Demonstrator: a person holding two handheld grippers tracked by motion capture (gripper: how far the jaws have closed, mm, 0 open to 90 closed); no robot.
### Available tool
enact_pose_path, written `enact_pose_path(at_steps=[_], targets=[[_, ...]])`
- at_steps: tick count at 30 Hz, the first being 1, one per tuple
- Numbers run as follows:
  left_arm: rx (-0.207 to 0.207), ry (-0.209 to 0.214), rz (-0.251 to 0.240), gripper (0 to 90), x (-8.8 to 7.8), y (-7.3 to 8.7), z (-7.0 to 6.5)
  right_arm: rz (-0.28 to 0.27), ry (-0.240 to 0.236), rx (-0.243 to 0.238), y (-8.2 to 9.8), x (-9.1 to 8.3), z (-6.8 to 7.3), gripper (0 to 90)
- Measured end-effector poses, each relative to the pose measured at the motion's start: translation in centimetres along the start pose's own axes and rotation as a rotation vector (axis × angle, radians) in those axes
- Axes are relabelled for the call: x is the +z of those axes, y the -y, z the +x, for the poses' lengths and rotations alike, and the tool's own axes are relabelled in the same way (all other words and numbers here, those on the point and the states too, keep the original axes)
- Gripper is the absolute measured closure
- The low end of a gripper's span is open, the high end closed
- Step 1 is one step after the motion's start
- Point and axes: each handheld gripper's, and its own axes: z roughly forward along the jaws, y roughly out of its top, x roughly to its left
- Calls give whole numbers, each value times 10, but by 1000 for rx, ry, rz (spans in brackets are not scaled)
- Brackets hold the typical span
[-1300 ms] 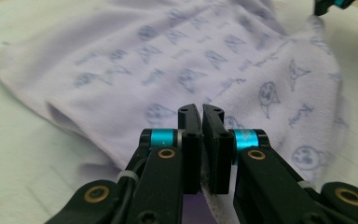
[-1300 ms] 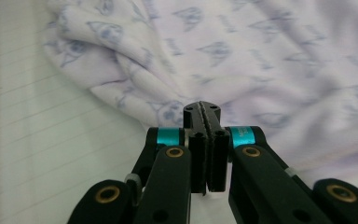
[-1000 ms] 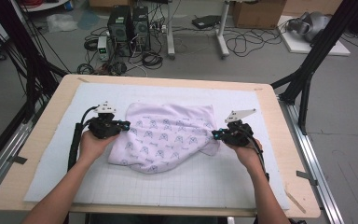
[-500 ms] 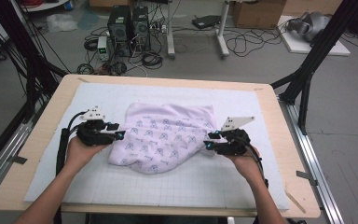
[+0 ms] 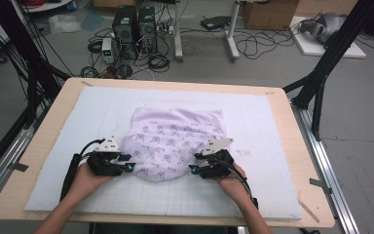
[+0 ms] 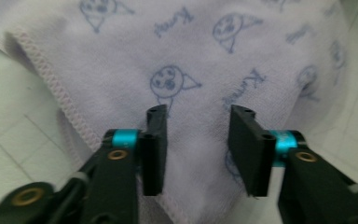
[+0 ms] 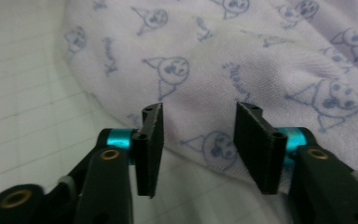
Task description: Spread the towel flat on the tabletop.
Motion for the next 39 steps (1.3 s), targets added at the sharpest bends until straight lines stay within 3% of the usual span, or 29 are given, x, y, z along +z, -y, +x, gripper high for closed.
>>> enact_pose_path(at_steps=[4, 7, 8, 11, 15, 25, 30, 33, 35, 37, 39], targets=[[14, 10, -3, 855, 3, -3, -1, 50, 7, -6, 1, 16, 0, 639], [19, 14, 3, 871, 4, -5, -2, 37, -11, -19, 1, 15, -1, 842], [21, 16, 3, 873, 2, -5, -3, 32, -23, -16, 1, 14, -2, 859], [2, 21, -14, 874, -2, -7, -5, 15, -38, -1, 2, 8, -4, 868], [11, 27, -38, 876, -15, -13, -9, -34, -40, -3, -1, -10, -2, 869], [72, 62, -99, 877, -42, -34, -36, -76, -42, -44, -6, -62, 11, 869], [81, 96, -131, 878, -50, -43, -47, -88, -22, -73, -13, -89, 15, 869], [101, 96, -146, 878, -53, -51, -51, -93, -6, -86, -19, -104, 15, 869], [109, 79, -149, 878, -50, -56, -48, -83, 17, -90, -23, -108, 8, 869], [77, 58, -139, 878, -40, -60, -36, -72, 24, -72, -25, -104, -2, 869], [45, 11, -120, 878, -26, -64, -20, -50, 48, -46, -26, -93, -18, 868]])
